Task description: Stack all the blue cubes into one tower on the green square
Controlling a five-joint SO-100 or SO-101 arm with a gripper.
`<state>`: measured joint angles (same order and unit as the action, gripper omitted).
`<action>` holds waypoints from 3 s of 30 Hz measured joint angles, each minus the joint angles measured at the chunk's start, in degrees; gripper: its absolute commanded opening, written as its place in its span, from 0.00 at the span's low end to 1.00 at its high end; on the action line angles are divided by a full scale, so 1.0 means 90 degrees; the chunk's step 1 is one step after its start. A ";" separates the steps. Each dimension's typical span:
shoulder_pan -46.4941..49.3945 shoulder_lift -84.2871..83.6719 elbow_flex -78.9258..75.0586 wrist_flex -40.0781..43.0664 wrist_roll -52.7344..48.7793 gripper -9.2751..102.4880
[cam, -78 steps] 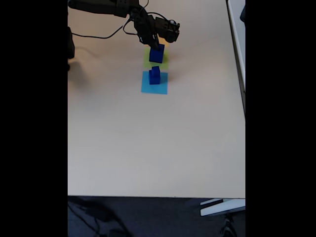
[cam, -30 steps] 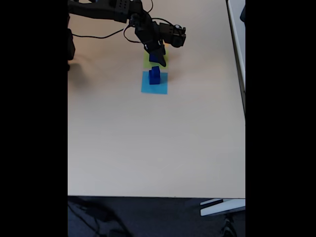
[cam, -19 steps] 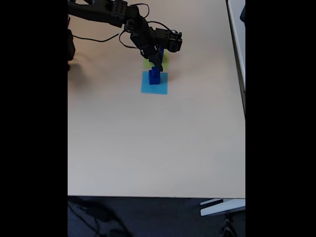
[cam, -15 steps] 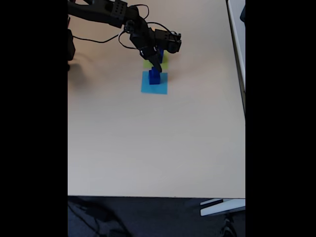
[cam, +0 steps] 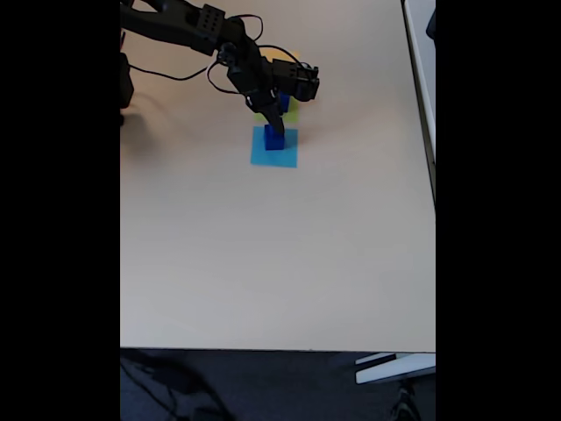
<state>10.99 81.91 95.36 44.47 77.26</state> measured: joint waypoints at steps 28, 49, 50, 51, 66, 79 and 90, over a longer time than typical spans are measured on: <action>0.0020 0.0107 0.0420 -0.0195 -0.0059 0.18; -0.0107 0.0127 -0.0674 0.0439 -0.0127 0.08; -0.0156 0.0127 -0.0879 0.0547 -0.0127 0.08; -0.0225 0.0117 -0.1113 0.0723 -0.0078 0.08; -0.2041 -0.1162 -0.3740 0.1924 0.1670 0.08; -0.3008 -0.2246 -0.4551 0.2100 0.3066 0.08; -0.3291 -0.2725 -0.4521 0.2090 0.3721 0.08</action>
<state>-18.63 57.39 54.67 63.28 110.74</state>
